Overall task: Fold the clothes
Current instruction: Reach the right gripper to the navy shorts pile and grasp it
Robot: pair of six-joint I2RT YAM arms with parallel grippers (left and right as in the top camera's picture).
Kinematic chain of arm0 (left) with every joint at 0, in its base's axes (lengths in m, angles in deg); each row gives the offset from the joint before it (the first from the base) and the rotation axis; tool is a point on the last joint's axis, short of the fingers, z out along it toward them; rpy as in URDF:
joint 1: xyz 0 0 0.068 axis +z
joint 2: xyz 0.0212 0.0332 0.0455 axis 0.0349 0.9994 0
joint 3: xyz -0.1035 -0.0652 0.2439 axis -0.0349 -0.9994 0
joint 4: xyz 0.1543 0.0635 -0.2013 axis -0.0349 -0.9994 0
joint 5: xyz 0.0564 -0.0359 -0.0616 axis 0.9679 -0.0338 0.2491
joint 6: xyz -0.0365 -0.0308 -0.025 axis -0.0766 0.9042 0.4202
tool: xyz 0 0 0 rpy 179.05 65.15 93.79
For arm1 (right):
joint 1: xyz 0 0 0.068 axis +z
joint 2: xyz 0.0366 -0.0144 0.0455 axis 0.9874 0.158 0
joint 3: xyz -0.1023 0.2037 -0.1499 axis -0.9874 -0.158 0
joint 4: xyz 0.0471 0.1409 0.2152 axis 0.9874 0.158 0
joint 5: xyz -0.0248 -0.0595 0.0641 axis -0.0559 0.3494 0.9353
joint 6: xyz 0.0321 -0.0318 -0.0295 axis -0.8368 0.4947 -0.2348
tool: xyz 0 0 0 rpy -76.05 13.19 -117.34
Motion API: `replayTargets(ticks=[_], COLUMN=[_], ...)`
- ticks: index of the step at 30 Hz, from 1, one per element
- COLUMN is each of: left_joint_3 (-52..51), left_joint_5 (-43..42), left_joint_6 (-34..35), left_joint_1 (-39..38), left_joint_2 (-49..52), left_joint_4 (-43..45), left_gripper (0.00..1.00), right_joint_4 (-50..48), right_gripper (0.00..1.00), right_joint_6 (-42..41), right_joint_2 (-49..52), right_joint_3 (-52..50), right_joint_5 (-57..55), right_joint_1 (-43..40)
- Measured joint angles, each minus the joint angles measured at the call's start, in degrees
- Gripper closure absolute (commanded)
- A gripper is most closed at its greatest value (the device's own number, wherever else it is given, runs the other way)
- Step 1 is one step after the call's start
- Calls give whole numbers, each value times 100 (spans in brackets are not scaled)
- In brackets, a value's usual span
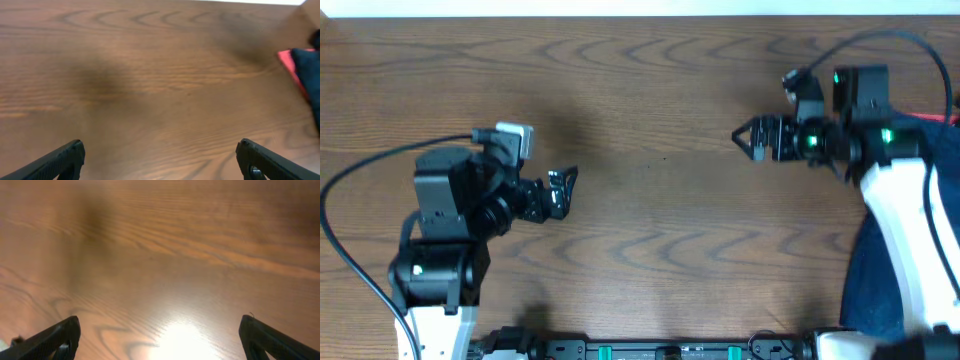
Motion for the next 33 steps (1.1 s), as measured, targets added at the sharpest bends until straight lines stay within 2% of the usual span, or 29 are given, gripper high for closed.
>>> replayTargets(ticks=[2, 6, 9, 12, 17, 20, 24, 30, 33], left_joint_3=[142, 203, 203, 203, 203, 203, 203, 203, 203], left_joint_5=[-232, -605, -693, -758, -782, -798, -798, -800, -798], left_joint_6=[2, 17, 31, 46, 81, 103, 107, 109, 109], left_joint_1=[2, 2, 2, 2, 2, 2, 2, 2, 2], left_joint_2=[107, 236, 302, 323, 323, 323, 323, 323, 323], left_joint_4=[-17, -216, -422, -555, -614, -614, -614, -614, -614], left_gripper=[2, 2, 2, 2, 2, 2, 2, 2, 2], right_joint_4=[413, 1294, 1471, 1377, 1268, 1333, 1392, 1674, 1672], right_gripper=[1, 1, 1, 9, 16, 21, 28, 28, 32], right_joint_6=[-4, -400, -717, -931, -1204, -1261, -1322, -1335, -1335], right_joint_2=[431, 1397, 1980, 2439, 3154, 3528, 3884, 3958, 4000], right_joint_3=[514, 1716, 2302, 2524, 2553, 2553, 2553, 2553, 2544], right_joint_5=[-367, -1812, -2730, -3307, -3576, -3585, -3576, -3891, -4081], right_joint_1=[-116, -660, -1176, -1707, -2490, -2662, -2649, -2385, -2256])
